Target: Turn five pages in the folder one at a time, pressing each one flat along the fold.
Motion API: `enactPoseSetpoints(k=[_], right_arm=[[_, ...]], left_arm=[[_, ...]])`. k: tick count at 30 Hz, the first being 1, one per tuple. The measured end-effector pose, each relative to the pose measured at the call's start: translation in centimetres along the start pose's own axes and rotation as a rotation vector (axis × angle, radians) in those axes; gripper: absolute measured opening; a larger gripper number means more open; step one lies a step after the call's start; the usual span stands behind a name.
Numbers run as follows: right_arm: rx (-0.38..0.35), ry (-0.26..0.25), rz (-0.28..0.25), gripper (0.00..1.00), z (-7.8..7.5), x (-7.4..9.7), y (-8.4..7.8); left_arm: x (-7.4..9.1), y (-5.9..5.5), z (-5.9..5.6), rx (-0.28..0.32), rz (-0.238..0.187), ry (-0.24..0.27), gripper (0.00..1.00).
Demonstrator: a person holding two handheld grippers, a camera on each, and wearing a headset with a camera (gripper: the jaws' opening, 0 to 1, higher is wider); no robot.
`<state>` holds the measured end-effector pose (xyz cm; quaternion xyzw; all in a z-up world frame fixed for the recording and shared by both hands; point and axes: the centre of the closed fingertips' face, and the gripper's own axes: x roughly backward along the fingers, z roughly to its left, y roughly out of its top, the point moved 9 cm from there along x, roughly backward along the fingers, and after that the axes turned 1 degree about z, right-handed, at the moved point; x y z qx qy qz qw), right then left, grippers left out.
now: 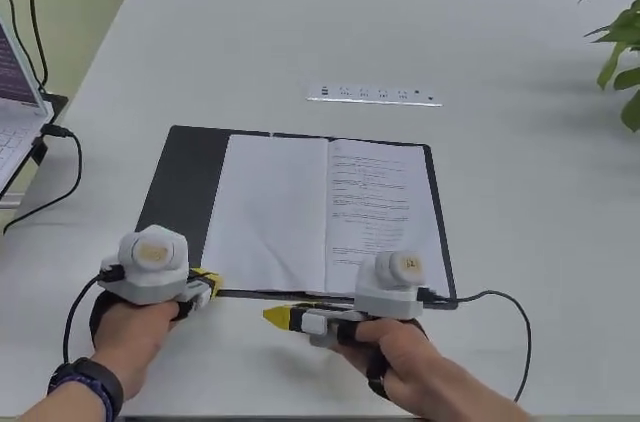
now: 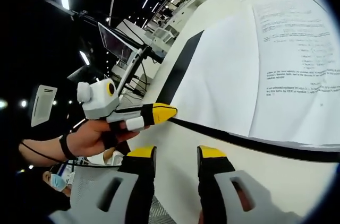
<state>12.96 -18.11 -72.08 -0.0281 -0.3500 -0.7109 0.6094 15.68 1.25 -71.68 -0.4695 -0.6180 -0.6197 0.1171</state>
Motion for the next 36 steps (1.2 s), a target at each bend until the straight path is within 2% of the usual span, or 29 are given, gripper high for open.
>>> enactPoseSetpoints(k=[6, 9, 13, 19, 23, 30, 36], right_arm=[[0.041, -0.007, 0.016, 0.21, -0.4, 0.7, -0.2], [0.078, -0.036, 0.027, 0.17, -1.0, 1.2, 0.2], [0.091, -0.050, 0.022, 0.13, -1.4, 1.6, 1.1], [0.125, -0.055, -0.016, 0.06, -1.9, 1.9, 3.6], [0.148, -0.065, -0.035, 0.04, -2.4, 1.8, 5.3], [0.148, -0.093, -0.065, 0.01, -4.5, 1.2, 8.8], [0.135, -0.126, -0.090, 0.00, -6.5, 0.8, 11.1]], left_arm=[[0.1, -0.2, 0.2, 0.026, -0.025, 0.001, 0.00], [0.2, -0.2, 0.1, 0.030, -0.028, -0.002, 0.00], [0.2, -0.1, 0.1, 0.041, -0.034, -0.003, 0.00], [0.2, -0.2, 0.2, 0.065, -0.046, -0.001, 0.00], [0.0, -0.2, 0.5, 0.087, -0.058, 0.004, 0.00], [-0.1, -0.1, 0.8, 0.114, -0.050, -0.014, 0.00], [-0.5, -0.2, 1.1, 0.117, -0.053, -0.008, 0.00]])
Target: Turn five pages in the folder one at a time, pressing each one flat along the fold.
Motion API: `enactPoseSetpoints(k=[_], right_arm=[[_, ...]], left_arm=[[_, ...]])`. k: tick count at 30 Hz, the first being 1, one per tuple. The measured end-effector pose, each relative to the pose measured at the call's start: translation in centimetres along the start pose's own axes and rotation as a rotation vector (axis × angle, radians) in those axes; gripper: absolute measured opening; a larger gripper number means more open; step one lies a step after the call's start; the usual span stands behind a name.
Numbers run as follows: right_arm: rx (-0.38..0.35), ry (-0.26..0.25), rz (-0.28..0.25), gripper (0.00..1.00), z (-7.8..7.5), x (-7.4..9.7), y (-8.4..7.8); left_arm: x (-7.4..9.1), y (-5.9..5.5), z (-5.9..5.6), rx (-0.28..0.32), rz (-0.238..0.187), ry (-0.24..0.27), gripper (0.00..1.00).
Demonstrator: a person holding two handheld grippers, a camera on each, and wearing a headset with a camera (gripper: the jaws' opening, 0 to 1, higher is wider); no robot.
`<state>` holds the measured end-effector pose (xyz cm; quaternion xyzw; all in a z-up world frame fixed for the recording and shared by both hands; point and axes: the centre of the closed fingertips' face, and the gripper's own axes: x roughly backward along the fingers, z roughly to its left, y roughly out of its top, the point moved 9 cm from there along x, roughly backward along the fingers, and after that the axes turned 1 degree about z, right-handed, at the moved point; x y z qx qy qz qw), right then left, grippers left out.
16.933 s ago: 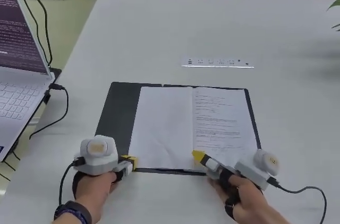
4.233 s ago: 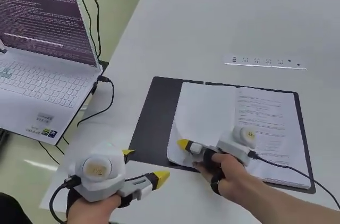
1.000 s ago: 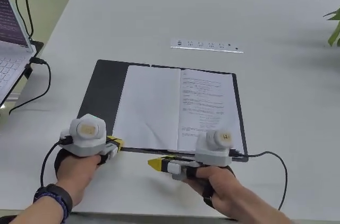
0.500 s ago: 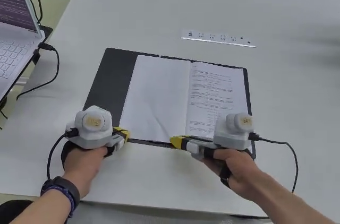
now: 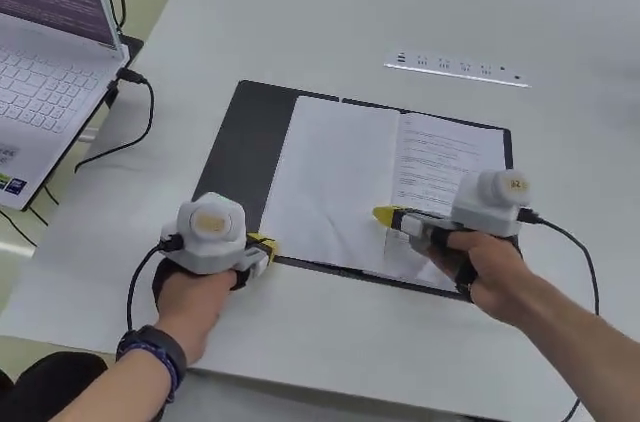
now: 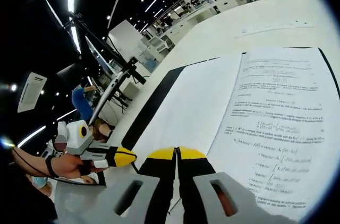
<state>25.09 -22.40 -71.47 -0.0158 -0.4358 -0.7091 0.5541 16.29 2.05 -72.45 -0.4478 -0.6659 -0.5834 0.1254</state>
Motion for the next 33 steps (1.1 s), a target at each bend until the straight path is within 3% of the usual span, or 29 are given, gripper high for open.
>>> enactPoseSetpoints(k=[7, 13, 22, 33], right_arm=[[-0.004, -0.038, -0.028, 0.00, -2.2, -1.0, 2.0], [-0.046, -0.038, -0.052, 0.00, -3.3, -1.7, 2.4], [-0.057, -0.036, -0.130, 0.00, -2.3, -2.2, 2.8], [-0.034, -0.087, -0.184, 0.00, -3.5, -3.6, 5.3]], left_arm=[[-0.2, -0.1, 0.3, 0.007, -0.004, 0.010, 0.00], [-0.4, -0.1, 0.5, 0.010, 0.005, 0.004, 0.00], [-0.5, -0.1, 0.5, 0.002, 0.016, 0.004, 0.00], [-0.7, -0.1, 0.5, -0.019, 0.020, 0.005, 0.00]])
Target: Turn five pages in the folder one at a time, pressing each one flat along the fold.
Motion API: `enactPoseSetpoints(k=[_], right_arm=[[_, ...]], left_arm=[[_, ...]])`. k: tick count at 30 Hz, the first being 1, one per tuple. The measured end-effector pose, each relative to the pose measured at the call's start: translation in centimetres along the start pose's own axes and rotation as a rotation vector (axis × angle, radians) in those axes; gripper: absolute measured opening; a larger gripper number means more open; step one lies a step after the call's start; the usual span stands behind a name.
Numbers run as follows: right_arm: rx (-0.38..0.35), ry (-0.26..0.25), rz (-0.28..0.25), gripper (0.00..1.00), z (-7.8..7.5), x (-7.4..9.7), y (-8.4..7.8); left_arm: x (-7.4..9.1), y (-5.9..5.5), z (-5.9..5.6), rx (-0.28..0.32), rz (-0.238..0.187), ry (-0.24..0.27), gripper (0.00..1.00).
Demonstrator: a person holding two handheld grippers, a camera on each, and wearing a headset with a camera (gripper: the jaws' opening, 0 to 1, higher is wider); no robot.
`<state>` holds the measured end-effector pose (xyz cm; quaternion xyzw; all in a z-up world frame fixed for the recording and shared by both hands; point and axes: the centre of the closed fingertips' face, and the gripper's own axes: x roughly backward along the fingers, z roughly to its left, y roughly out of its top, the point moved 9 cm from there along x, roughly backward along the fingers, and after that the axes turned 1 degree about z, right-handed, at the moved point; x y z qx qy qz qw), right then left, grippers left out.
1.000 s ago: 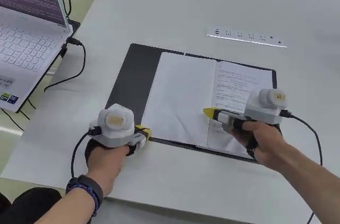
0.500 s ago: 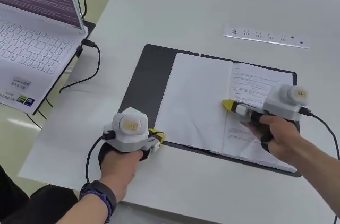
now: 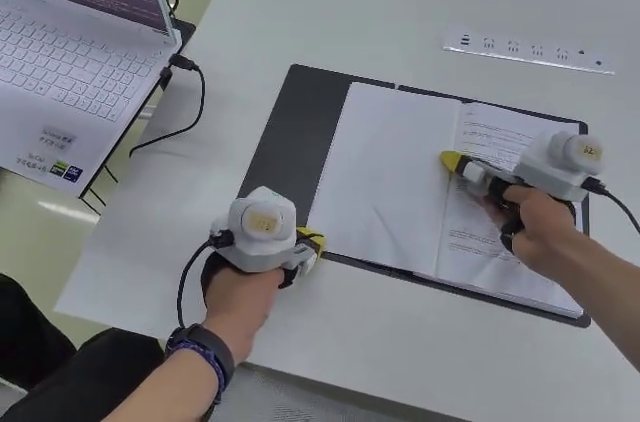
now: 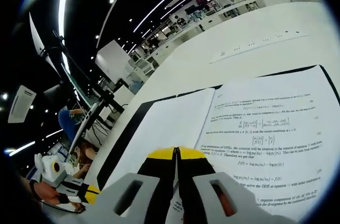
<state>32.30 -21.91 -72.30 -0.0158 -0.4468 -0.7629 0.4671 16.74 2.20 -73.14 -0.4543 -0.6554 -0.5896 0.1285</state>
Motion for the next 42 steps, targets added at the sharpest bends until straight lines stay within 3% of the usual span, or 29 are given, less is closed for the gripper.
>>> enactPoseSetpoints(k=[12, 22, 30, 38, 42], right_arm=[[-0.023, -0.053, -0.062, 0.00, -1.8, -1.8, 2.0], [-0.048, -0.079, -0.088, 0.00, -1.7, -2.9, 3.8], [-0.078, -0.096, -0.119, 0.00, -3.3, -4.3, 5.0], [-0.132, -0.108, -0.159, 0.00, -3.5, -5.1, 5.7], [-0.142, -0.112, -0.184, 0.00, -3.3, -4.9, 5.4]], left_arm=[[-0.2, 0.0, 0.1, -0.010, 0.000, -0.007, 0.00], [-0.2, 0.1, 0.0, -0.008, 0.000, -0.001, 0.00], [-0.2, 0.1, -0.1, -0.005, 0.002, 0.005, 0.00], [-0.2, 0.2, -0.1, -0.023, 0.017, 0.011, 0.00], [-0.1, 0.2, -0.3, -0.047, 0.021, 0.022, 0.00]])
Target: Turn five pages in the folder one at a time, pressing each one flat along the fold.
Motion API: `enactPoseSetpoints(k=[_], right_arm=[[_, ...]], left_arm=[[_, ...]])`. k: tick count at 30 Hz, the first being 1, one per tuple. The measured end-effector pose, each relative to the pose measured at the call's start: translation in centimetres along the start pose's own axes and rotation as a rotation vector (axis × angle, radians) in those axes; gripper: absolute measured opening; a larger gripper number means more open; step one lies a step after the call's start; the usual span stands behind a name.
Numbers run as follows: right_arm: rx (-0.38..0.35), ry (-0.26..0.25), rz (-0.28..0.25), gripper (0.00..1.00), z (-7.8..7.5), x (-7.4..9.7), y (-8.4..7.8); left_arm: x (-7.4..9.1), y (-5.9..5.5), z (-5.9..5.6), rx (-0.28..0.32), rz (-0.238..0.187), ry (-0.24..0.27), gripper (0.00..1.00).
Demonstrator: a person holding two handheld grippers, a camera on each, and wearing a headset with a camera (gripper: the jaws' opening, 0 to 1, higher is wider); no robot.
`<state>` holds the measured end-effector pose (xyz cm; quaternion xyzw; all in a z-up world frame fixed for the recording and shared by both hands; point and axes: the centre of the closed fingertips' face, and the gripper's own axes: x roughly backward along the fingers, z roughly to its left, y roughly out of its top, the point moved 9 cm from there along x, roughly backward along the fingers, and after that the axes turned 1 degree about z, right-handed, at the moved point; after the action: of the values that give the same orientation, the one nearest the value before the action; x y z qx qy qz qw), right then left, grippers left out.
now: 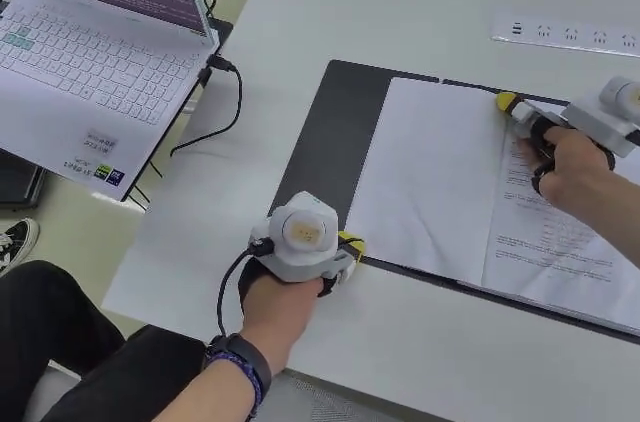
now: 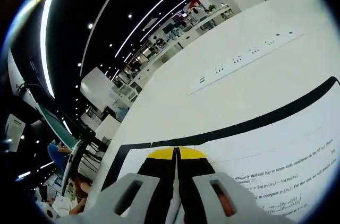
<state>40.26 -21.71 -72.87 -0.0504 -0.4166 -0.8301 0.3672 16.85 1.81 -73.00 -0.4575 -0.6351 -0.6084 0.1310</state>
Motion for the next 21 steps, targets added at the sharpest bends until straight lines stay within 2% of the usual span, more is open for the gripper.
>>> enactPoseSetpoints(k=[12, 21], right_arm=[[0.020, 0.018, 0.013, 0.00, 0.8, 1.3, -1.1], [0.031, 0.035, 0.017, 0.00, 2.1, 3.4, -2.8]], left_arm=[[0.1, 0.0, 0.1, -0.007, 0.000, -0.002, 0.00], [0.0, -0.2, 0.1, 0.004, -0.009, 0.001, 0.00]])
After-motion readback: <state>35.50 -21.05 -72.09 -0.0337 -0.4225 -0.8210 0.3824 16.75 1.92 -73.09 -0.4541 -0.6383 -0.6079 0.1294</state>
